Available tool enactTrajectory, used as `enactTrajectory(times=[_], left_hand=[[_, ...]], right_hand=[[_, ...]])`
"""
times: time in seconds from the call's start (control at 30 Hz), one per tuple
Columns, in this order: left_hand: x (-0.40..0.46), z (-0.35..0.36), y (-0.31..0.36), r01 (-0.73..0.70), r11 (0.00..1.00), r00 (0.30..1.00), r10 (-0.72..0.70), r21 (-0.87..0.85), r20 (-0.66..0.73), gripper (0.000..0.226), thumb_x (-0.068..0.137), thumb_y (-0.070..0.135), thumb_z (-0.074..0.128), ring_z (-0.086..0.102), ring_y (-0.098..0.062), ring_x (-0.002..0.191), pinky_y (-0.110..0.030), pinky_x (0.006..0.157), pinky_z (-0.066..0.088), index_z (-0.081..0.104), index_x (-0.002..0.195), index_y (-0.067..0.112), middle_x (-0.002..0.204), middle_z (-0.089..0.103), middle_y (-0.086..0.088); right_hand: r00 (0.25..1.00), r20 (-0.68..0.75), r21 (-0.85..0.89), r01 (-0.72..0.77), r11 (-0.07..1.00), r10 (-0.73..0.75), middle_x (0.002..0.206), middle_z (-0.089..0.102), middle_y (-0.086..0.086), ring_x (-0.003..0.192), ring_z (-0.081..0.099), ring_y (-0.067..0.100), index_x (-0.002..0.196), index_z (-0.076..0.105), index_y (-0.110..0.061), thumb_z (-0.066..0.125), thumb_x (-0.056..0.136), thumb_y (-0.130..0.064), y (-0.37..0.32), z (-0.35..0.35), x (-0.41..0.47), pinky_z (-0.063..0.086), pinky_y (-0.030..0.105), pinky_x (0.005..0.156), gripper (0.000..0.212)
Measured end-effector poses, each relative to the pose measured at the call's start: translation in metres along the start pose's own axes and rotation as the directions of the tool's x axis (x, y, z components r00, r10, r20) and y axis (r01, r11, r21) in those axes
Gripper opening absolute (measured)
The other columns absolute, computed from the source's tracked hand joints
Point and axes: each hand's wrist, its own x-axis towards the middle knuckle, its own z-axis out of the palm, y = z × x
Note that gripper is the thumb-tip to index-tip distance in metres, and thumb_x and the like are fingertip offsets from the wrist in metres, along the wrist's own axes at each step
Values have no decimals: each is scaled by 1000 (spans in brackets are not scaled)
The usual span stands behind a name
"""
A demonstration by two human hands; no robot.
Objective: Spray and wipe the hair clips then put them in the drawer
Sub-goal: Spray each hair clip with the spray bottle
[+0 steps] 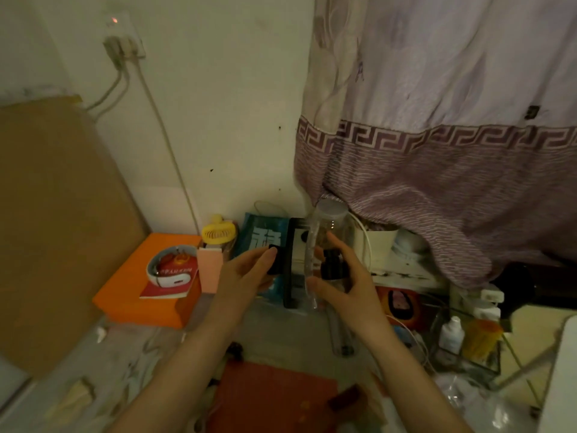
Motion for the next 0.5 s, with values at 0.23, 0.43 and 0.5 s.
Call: enactTrajectory(times=[0.23, 0.43, 0.5], left_hand=[[-23, -13, -26, 29, 995, 1000, -28, 93, -14, 31, 89, 29, 60, 68, -11, 95, -18, 75, 56, 69, 111, 10, 104, 72, -2], [-41, -24, -52, 67, 988, 996, -59, 140, -62, 27, 90, 23, 60, 68, -9, 92, -17, 70, 55, 70, 111, 9, 99, 73, -2], [-47, -30, -62, 76, 985, 996, -67, 154, -66, 24, 90, 22, 61, 68, -3, 85, -12, 66, 51, 72, 108, 11, 92, 75, 2]], right_hand=[[992, 84, 5, -92, 996, 91, 137, 50, -7, 108, 61, 15, 137, 39, -50, 74, 71, -43, 28, 11, -17, 59, 32, 69, 75], [974, 155, 8, -169, 986, 165, 127, 50, -23, 96, 65, 6, 131, 39, -56, 74, 76, -34, 58, 24, -34, 57, 25, 60, 69], [965, 170, 13, -203, 979, 198, 123, 49, -31, 106, 60, 5, 130, 38, -56, 74, 79, -27, 66, 32, -39, 58, 24, 70, 68]])
